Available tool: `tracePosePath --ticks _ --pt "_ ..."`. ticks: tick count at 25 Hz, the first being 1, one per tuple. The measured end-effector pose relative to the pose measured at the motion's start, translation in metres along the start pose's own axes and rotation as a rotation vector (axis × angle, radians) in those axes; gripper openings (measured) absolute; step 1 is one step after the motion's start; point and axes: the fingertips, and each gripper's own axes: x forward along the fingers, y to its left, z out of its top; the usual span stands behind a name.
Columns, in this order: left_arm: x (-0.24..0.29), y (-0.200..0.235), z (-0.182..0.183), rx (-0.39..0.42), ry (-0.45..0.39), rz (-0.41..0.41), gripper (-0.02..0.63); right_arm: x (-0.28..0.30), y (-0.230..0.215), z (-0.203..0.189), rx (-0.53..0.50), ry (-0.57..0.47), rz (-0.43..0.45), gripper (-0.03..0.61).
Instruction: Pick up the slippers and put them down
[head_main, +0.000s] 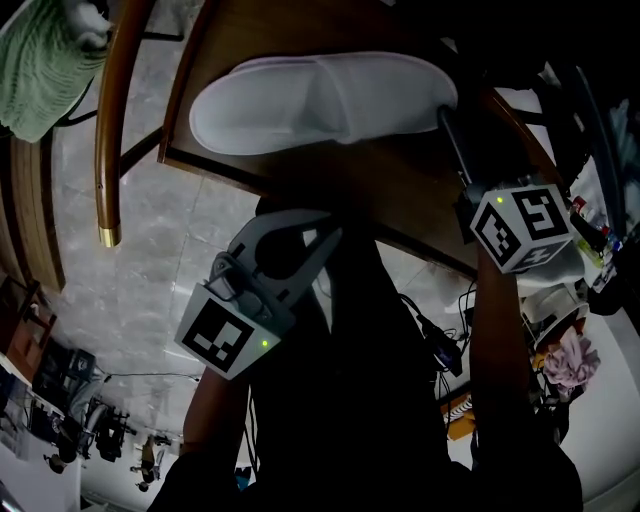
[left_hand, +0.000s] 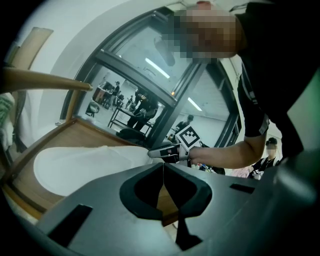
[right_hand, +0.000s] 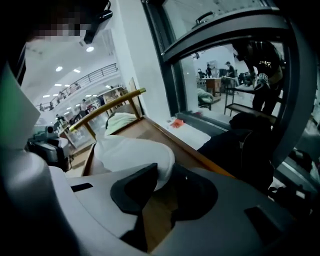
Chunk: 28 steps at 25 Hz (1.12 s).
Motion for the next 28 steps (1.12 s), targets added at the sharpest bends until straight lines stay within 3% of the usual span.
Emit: tracePosePath --ticks 7,11,19,21,23,28 --pt "-0.015 0.000 0.005 0.024 -0.017 0.013 0.014 -0.012 -0.003 0.019 -0.044 -0.099 -0.089 0.077" --pt "-0.035 -0.013 0.032 0.039 -0.037 0.035 0.014 -0.044 0.039 0.057 -0.082 -0.201 -0.006 0.076" --pt "-0.080 -0.073 0.187 0.182 -0.196 0.049 0.014 -0.159 0.159 0.189 -0.184 -0.447 0.251 0.046" --pt "-0.100 -0.097 0.216 0.211 -0.211 0.040 0.014 -0.193 0.194 0.211 -0.180 -0.488 0.333 0.041" --pt "-0.119 -0.114 0.243 0.292 -0.209 0.051 0.014 -0.225 0.224 0.235 -0.171 -0.539 0.414 0.035" --pt "-0.150 -0.123 0.299 0.415 -0.228 0.068 0.014 -0.260 0.253 0.289 -0.257 -0.656 0.420 0.028"
